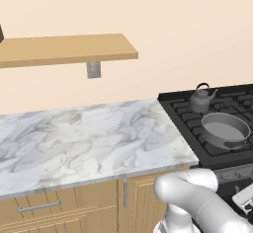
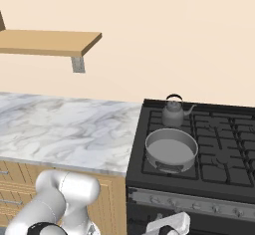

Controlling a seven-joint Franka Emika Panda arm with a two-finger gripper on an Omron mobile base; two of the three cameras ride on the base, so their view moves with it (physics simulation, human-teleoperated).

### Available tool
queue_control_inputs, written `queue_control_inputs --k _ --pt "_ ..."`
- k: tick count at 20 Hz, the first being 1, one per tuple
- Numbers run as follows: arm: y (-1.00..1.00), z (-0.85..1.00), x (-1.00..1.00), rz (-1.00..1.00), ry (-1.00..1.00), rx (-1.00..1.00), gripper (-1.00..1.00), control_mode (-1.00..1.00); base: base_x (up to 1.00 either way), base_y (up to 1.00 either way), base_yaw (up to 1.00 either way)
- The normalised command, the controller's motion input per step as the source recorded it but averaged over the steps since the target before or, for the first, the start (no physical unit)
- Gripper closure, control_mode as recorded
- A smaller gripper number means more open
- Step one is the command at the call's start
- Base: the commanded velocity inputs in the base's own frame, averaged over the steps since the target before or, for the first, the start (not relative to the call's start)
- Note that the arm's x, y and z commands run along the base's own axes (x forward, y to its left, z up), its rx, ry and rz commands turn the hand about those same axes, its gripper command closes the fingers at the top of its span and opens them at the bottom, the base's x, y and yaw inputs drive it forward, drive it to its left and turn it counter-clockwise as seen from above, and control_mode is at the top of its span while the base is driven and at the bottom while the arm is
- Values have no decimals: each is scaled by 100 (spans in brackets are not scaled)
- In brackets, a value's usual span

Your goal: Pick the kettle from the cabinet and place it on a stove burner. Then pick the pot from the counter and place it on another stove burner. Finally, turn both burners on.

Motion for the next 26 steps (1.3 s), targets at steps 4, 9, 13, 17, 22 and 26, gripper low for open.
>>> queue_control_inputs --k 4,9,13,17,22,26 --pt "-6 0 0 0 8 43 -100 -100 0 0 0" --pt "0 0 7 0 9 36 -100 -100 0 0 0" --pt "-6 0 2 0 10 26 -100 -100 0 0 0" --pt "0 -7 7 0 0 5 -100 -100 0 0 0" --pt "0 -1 14 0 0 6 -100 -100 0 0 0" --pt "-3 -4 16 0 0 3 -100 -100 0 0 0"
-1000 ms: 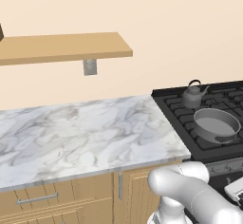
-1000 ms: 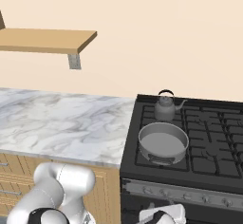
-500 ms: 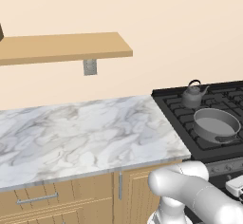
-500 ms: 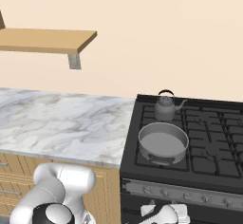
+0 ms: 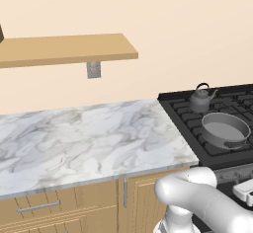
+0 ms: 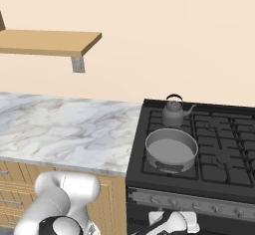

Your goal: Pick the kettle from the cabinet and place it on a stove burner. Then pick the pot from the counter and place it on another stove burner. Finally, turn both burners on.

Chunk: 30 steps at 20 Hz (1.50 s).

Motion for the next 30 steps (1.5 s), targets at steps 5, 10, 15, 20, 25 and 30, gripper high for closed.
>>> queue_control_inputs --k 5,10,15,20,25,30 --pt "-10 -5 16 0 0 4 -100 -100 0 0 0" --pt "-10 -6 14 0 0 4 -100 -100 0 0 0" --pt "-5 -10 8 0 0 4 -100 -100 0 0 0" --pt "0 -6 0 0 0 4 -100 -100 0 0 0" --pt "0 -1 12 0 0 1 -100 -100 0 0 0" --pt "5 0 13 0 0 0 -100 -100 0 0 0"
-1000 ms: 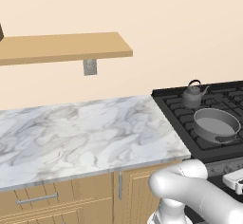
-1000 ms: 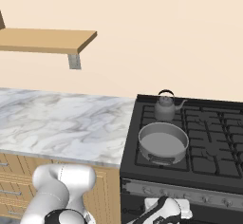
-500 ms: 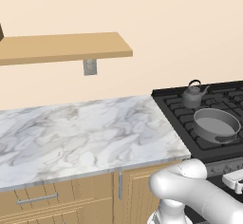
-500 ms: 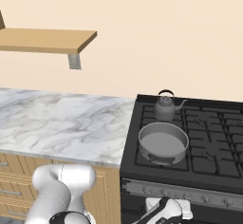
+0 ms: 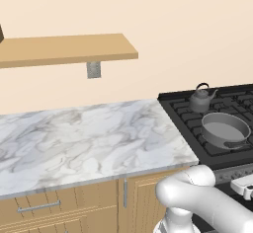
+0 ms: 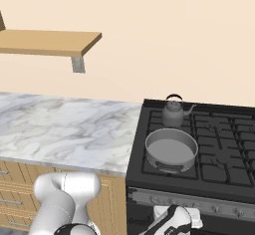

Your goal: Pick the kettle from the cabinet and place it on a stove burner. Then pick the pot from the counter and place it on another stove burner. Finally, turn both burners on.

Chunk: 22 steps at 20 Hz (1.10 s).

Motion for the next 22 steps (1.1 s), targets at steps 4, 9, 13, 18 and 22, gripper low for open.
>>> queue_control_inputs --k 4,9,13,18,22 --pt "11 0 21 0 0 0 100 -100 0 0 0" --pt "6 0 10 0 2 0 100 -100 0 0 0" --pt "3 0 0 0 0 -5 100 -100 0 0 0" --pt "11 0 0 0 0 -9 100 -100 0 0 0" --pt "0 0 0 0 0 -8 100 -100 0 0 0"
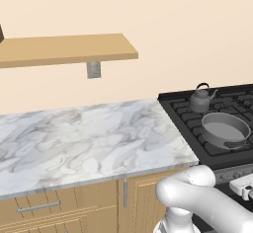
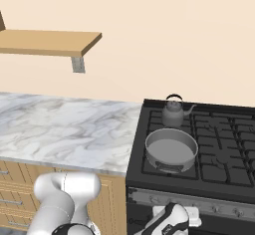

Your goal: Pick the kettle from the cabinet and place it on a stove burner. Then pick the pot from the counter and place it on another stove burner. Finally, turn both burners on.

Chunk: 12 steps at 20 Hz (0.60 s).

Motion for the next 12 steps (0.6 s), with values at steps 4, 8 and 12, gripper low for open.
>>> queue_control_inputs --k 4,8,12 --pt "0 0 0 0 0 -31 100 -100 0 0 0" --pt "0 1 0 0 1 -37 100 -100 0 0 0" --pt "0 2 0 -1 2 -37 100 -100 0 0 0"
